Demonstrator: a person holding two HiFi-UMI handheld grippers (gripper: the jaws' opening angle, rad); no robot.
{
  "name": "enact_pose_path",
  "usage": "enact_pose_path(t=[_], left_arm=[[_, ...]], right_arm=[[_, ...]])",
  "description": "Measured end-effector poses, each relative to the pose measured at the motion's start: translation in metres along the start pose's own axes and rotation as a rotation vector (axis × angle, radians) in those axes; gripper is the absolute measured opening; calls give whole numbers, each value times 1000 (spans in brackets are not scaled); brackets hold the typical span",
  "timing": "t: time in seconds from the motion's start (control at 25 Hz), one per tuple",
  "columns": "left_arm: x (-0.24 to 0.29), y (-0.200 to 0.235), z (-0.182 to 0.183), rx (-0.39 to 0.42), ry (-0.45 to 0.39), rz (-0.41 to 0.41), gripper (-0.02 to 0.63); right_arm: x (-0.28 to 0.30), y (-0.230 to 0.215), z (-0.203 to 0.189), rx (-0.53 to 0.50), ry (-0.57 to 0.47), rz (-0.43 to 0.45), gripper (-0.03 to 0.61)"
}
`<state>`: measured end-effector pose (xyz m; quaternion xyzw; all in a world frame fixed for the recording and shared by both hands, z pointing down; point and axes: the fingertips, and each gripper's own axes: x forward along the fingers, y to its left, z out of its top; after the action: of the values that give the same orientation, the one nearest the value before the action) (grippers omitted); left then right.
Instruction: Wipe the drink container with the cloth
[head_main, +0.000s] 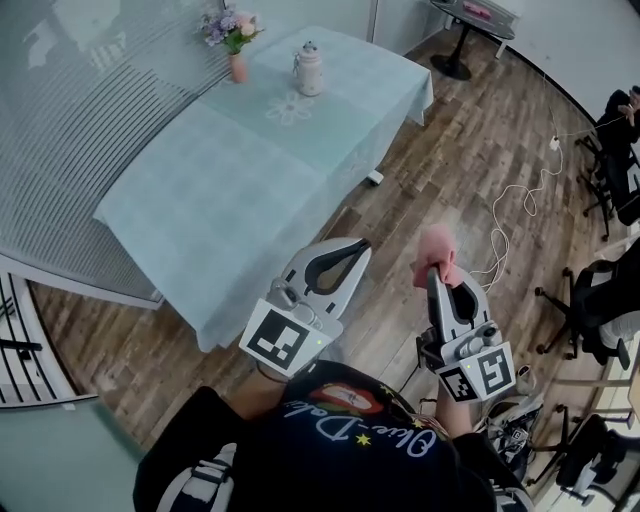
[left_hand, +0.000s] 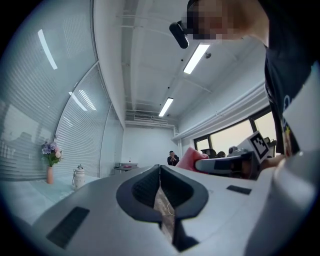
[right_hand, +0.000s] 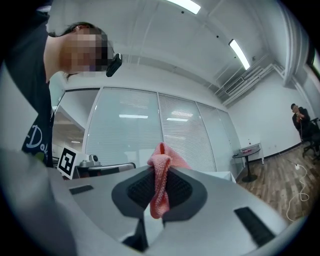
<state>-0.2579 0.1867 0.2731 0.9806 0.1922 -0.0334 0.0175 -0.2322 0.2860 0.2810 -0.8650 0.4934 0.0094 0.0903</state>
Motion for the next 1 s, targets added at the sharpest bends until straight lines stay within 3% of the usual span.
enact_pose_path(t=[0.48, 0.8, 1.0], left_arm=[[12, 101, -6, -8, 11, 50, 5], [19, 139, -15, -32, 13, 70, 5], [25, 162, -21, -41, -1, 131, 5]], right_arm=[[90, -16, -6, -3, 8, 2, 25], [124, -36, -9, -19, 35, -24, 25], [152, -51, -10, -41, 45, 19, 25]])
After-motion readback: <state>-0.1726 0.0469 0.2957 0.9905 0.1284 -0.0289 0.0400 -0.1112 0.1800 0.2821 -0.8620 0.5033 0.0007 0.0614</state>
